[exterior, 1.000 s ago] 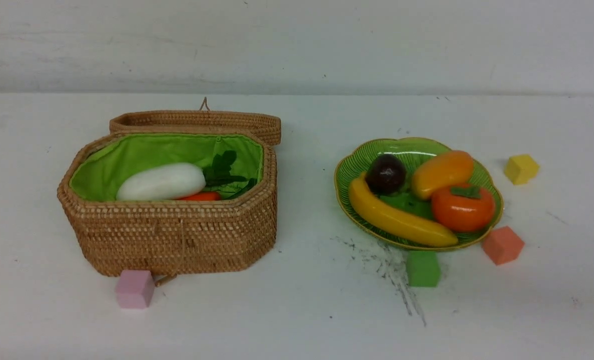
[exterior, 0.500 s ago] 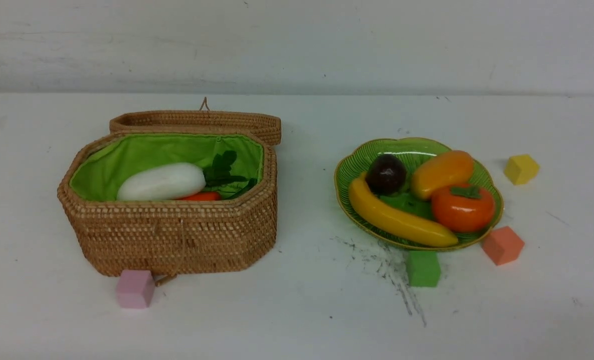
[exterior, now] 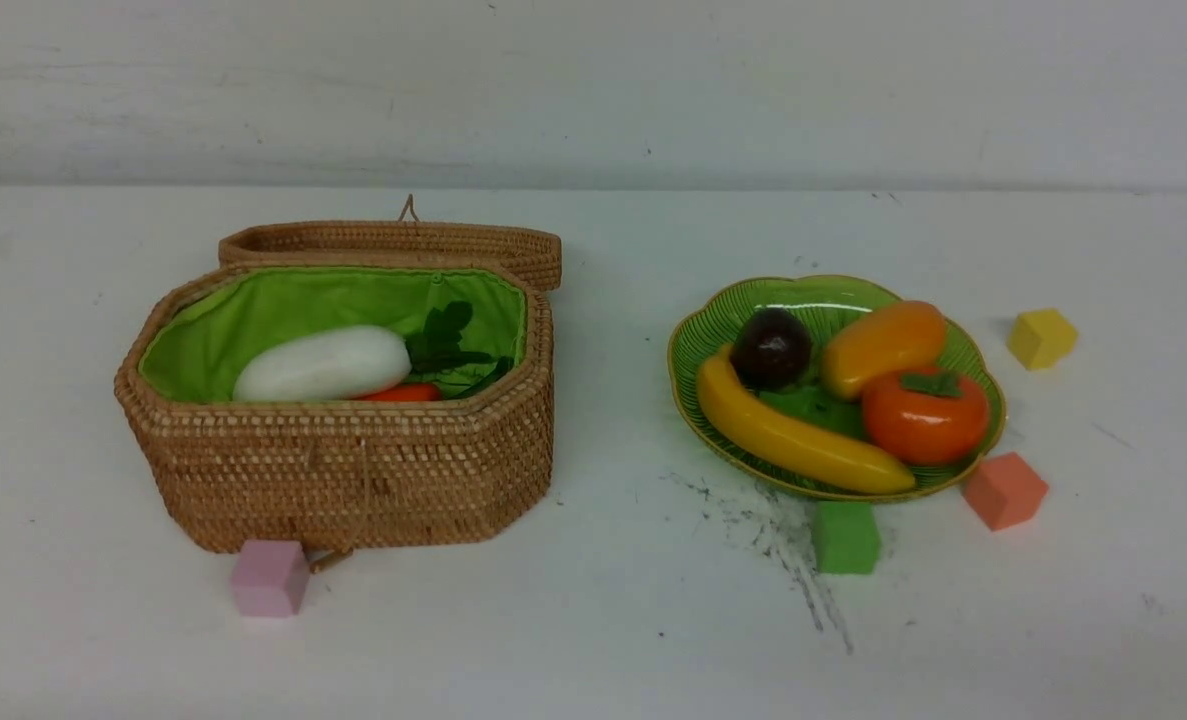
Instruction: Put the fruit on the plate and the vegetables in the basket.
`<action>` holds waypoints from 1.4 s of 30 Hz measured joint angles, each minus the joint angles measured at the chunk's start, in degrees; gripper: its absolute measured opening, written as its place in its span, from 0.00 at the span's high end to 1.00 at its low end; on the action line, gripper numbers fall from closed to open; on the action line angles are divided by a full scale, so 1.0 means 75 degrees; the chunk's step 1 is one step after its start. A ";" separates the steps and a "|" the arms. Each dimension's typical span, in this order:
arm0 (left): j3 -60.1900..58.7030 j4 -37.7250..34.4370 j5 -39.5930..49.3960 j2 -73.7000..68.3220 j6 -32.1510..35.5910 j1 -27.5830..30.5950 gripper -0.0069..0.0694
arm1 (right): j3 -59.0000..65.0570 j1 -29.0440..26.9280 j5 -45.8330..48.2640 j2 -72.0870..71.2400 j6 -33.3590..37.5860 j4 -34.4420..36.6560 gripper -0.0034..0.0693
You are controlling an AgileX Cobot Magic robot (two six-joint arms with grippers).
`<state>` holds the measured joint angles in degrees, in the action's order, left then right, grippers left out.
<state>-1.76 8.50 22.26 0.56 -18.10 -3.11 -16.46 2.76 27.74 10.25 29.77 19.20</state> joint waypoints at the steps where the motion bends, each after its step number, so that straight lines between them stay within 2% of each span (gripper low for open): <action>1: 0.0000 0.0000 0.0000 0.0000 0.0000 0.0000 0.60 | 0.0146 -0.0024 -0.0247 -0.0038 -0.0275 -0.0062 0.96; 6: 0.0000 0.0000 0.0000 0.0000 0.0000 0.0000 0.60 | 0.1012 -0.0090 -0.1012 -0.0773 -0.1795 -0.0983 0.96; 7: 0.0000 0.0000 0.0000 0.0000 0.0000 0.0000 0.60 | 0.1043 -0.0090 -0.1012 -0.0808 -0.1795 -0.1046 0.96; 9: 0.0000 0.0000 0.0000 0.0000 0.0000 0.0000 0.60 | 0.1390 -0.0090 -0.0970 -0.1153 -0.2873 -0.1949 0.95; 13: 0.0000 0.0000 0.0000 0.0000 0.0000 0.0000 0.60 | 0.1854 -0.0090 -0.0711 -0.1410 -0.4622 -0.3124 0.95; 16: 0.0000 0.0000 0.0000 0.0000 0.0000 0.0000 0.60 | 0.2246 -0.0090 -0.0542 -0.1440 -0.5306 -0.3505 0.95; 42: 0.0000 0.0000 0.0001 0.0000 0.0000 0.0000 0.60 | 0.2302 -0.0090 -0.0745 -0.1440 -0.5607 -0.3639 0.92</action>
<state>-1.76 8.50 22.27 0.56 -18.10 -3.11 0.81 2.08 22.15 -0.55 -12.28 -8.09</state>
